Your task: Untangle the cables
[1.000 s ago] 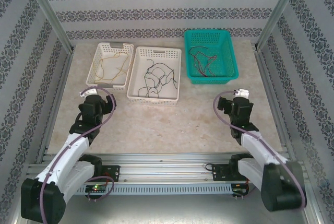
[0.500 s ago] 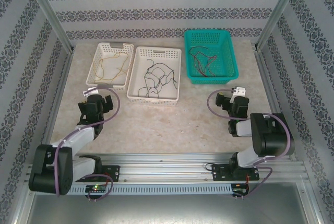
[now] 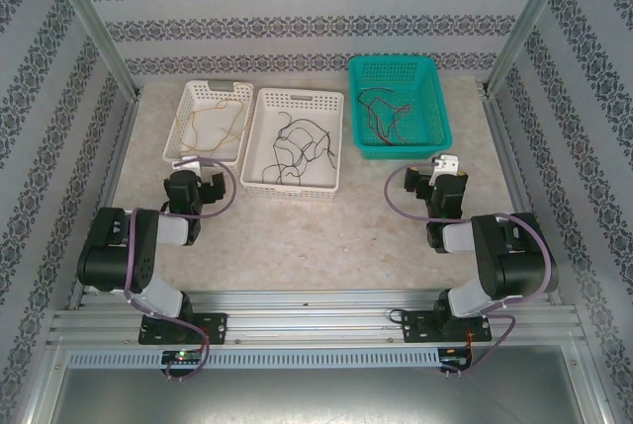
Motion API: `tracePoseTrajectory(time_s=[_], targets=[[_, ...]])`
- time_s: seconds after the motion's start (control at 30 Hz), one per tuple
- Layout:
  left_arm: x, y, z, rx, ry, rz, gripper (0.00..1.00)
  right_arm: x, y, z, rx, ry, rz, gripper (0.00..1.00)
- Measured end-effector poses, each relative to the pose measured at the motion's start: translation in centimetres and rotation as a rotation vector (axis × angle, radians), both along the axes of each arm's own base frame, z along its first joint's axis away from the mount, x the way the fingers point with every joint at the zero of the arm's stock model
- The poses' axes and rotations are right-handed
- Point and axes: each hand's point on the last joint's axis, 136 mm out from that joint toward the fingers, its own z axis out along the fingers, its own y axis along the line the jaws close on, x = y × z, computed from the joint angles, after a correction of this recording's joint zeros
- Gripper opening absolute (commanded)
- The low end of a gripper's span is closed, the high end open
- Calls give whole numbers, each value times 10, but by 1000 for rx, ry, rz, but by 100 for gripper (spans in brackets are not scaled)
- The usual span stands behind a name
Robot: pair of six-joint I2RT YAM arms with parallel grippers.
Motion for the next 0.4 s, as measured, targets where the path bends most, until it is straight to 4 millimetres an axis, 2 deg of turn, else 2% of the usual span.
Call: tracePoseTrajectory(time_s=[0.23, 0.4], targets=[[4, -1, 16, 18, -88, -12, 100, -1, -1, -2, -11, 11, -12, 98], [2, 0, 17, 25, -100, 0, 100, 7, 4, 4, -11, 6, 22, 98]])
